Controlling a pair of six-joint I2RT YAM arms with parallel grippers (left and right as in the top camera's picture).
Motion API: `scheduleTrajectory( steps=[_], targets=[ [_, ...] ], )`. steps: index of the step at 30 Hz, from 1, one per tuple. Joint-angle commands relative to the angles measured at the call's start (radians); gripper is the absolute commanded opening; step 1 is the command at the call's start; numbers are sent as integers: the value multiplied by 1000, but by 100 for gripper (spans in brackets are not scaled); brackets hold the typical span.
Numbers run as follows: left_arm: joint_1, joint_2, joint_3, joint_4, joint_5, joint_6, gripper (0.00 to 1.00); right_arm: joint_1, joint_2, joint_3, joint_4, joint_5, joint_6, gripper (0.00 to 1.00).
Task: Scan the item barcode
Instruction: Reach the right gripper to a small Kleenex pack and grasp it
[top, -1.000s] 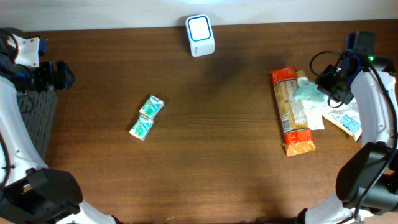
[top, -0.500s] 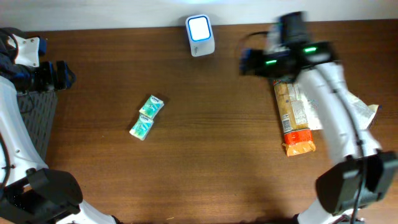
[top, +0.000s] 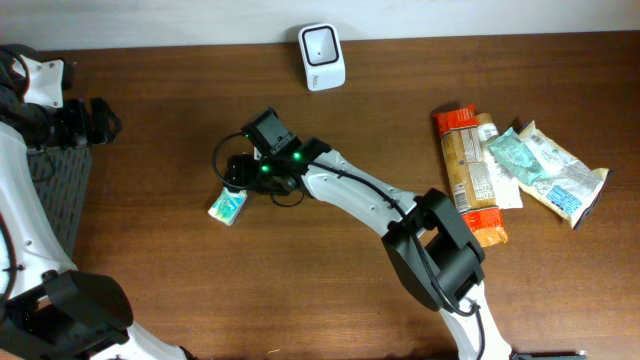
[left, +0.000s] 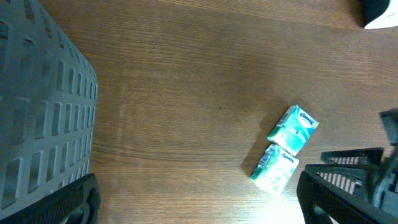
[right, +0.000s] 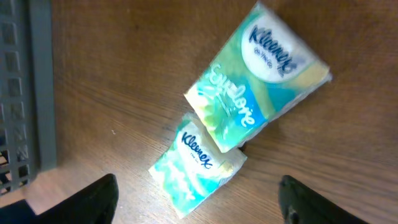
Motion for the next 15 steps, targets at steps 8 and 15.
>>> scheduleTrajectory(
  steps=[8,15],
  targets=[
    [2,4,0,0,0,-10,99,27,91,5,21,-2,-27,52],
    [2,4,1,0,0,-10,99,31,143,5,44,2,-61,35]
  ],
)
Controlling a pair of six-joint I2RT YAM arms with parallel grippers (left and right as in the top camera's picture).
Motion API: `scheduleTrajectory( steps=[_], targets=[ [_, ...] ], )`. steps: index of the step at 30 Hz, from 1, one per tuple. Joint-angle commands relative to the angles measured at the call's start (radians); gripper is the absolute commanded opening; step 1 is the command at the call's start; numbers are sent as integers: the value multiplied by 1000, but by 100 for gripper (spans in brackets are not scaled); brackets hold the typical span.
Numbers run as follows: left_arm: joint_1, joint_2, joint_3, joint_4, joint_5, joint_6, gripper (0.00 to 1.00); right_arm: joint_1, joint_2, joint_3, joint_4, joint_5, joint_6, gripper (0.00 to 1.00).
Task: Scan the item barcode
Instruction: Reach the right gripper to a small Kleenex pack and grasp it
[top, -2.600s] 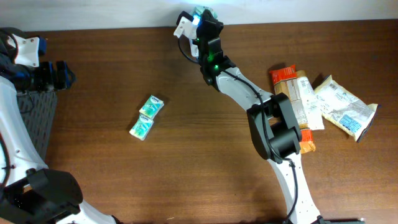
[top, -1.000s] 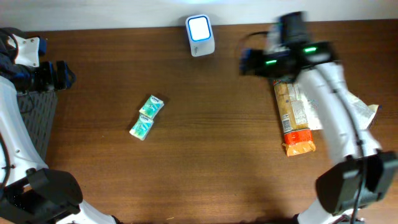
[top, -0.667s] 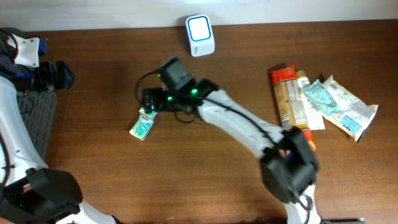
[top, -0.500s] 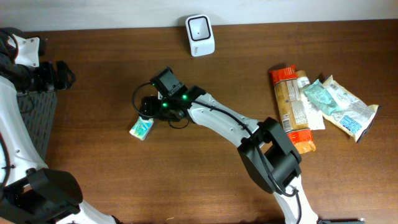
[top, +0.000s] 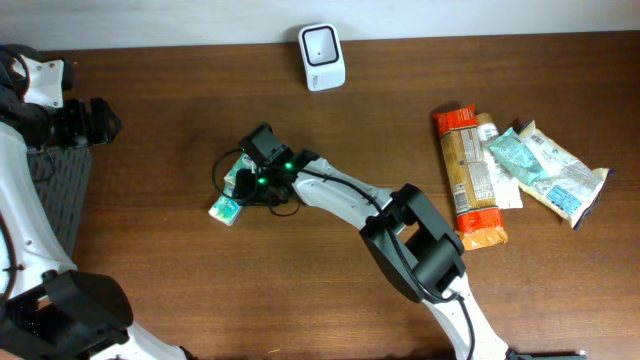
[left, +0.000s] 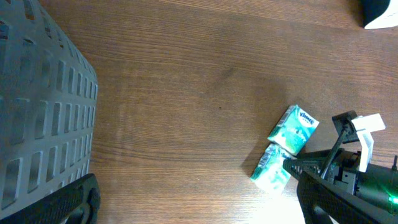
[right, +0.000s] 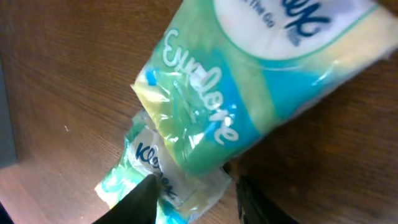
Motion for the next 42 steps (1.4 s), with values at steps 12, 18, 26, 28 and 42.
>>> scheduleTrajectory(
  steps=[12,18,26,28,42],
  targets=[
    [2,4,0,0,0,-10,99,-5,-64,60,-306,-75,-413,4],
    [2,4,1,0,0,-10,99,-114,-180,86,-718,-78,-971,4],
    [2,4,1,0,0,-10,99,-256,-178,27,-791,-169,-1544,4],
    [2,4,0,0,0,-10,99,-262,-178,27,-790,-167,-1540,4],
    [2,4,0,0,0,-10,99,-315,-177,9,-724,-22,-556,72]
  ],
)
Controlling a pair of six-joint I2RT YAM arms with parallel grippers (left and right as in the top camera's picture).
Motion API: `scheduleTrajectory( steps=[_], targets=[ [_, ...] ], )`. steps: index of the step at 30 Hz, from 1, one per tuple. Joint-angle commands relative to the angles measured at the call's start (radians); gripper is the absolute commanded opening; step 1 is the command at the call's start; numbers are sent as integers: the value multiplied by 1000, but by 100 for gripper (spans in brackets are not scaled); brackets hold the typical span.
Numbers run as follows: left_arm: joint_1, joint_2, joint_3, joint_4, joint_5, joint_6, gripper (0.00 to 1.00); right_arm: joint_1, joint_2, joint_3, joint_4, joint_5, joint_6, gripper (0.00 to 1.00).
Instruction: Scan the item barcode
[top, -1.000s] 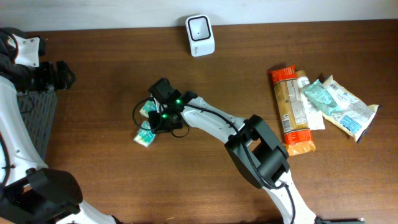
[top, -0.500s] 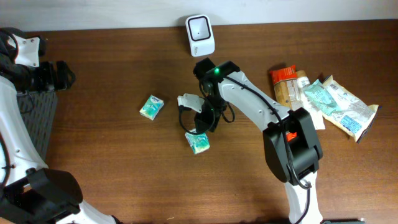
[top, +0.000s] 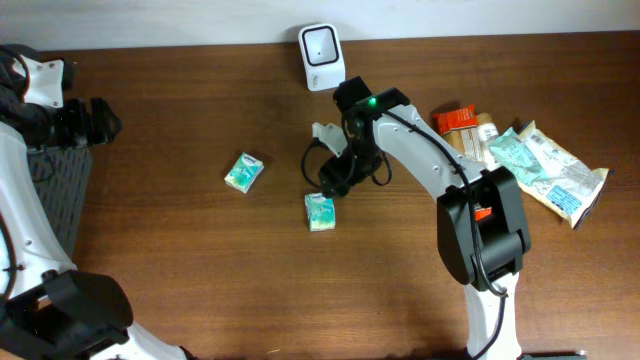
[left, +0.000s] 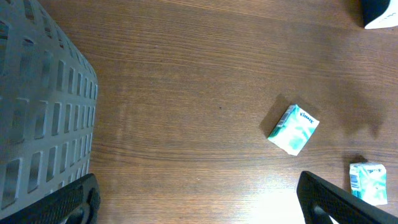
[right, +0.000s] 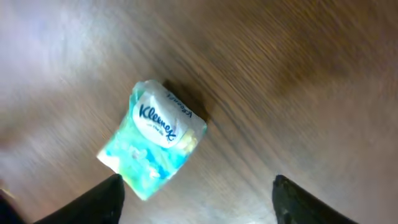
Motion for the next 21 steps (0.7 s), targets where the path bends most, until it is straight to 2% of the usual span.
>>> scheduleTrajectory(
  steps=[1,3,5,6,8,13,16,19,21],
  targets=[
    [2,4,0,0,0,-10,99,35,-19,-43,-42,-18,473,72],
    [2,4,0,0,0,-10,99,58,-19,-111,-59,-34,580,67],
    [2,4,0,0,0,-10,99,73,-19,-172,-39,-69,598,64],
    [2,4,0,0,0,-10,99,89,-19,-232,19,-97,611,57],
    [2,4,0,0,0,-10,99,96,-19,-271,93,-96,651,52],
    [2,4,1,0,0,-10,99,94,-19,-278,175,-6,668,50],
    [2,4,1,0,0,-10,99,85,-19,-277,168,9,603,48],
    [2,4,1,0,0,-10,99,47,-20,-250,93,14,417,47],
    [2,4,1,0,0,-10,99,5,-20,-209,13,86,312,48]
  ],
)
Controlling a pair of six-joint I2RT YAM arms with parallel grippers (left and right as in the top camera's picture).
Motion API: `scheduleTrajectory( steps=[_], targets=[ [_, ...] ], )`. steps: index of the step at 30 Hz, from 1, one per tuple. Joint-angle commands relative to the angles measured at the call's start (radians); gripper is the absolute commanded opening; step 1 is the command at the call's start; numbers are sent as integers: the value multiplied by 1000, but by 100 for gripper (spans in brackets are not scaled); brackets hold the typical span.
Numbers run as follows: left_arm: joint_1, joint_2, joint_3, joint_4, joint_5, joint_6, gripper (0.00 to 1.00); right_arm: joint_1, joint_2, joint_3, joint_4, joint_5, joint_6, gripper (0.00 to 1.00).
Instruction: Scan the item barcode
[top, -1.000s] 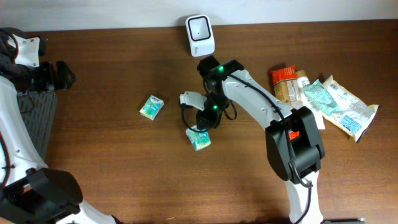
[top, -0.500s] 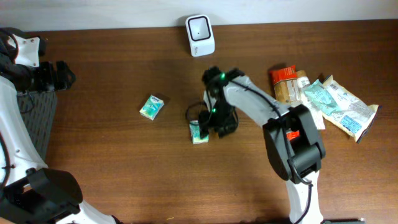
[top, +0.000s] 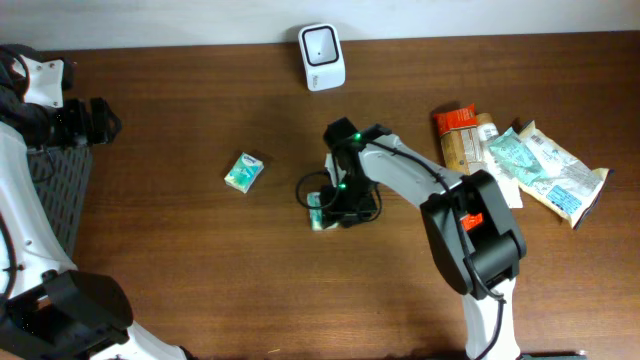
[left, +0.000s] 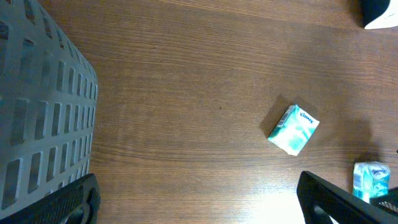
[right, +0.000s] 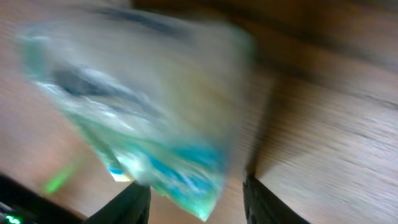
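Note:
Two small teal Kleenex tissue packs lie on the brown table. One pack (top: 244, 172) (left: 293, 129) lies alone at centre left. The other pack (top: 316, 213) (left: 370, 180) (right: 143, 106) is under my right gripper (top: 334, 206) (right: 198, 202), whose fingers have drawn in against it; the wrist view is blurred. The white barcode scanner (top: 322, 44) stands at the back edge. My left gripper (top: 95, 118) (left: 199, 208) is open and empty at the far left.
A grey slotted basket (top: 50, 185) (left: 37, 118) sits at the left edge under the left arm. Several snack packets (top: 520, 170) lie in a heap at the right.
My right gripper was open above and to the right of the nearer tissue pack. It has now come down onto that pack and its fingers have narrowed around it. The left arm has not moved.
Both tissue packs lay touching at centre left with my right gripper open over them. It then closed around the lower pack. Later that pack lay apart at the table's middle, the gripper open above it. Now the gripper is down on it again.

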Motion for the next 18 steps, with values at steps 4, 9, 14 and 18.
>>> scheduleTrajectory(
  steps=[4,9,14,18],
  targets=[
    [2,4,1,0,0,-10,99,-106,5,108,-80,192,-340,59],
    [2,4,1,0,0,-10,99,-114,5,204,-94,134,-340,61],
    [2,4,1,0,0,-10,99,-104,5,205,-68,77,-367,61],
    [2,4,0,0,0,-10,99,-104,5,205,-68,15,-442,62]
  ],
)
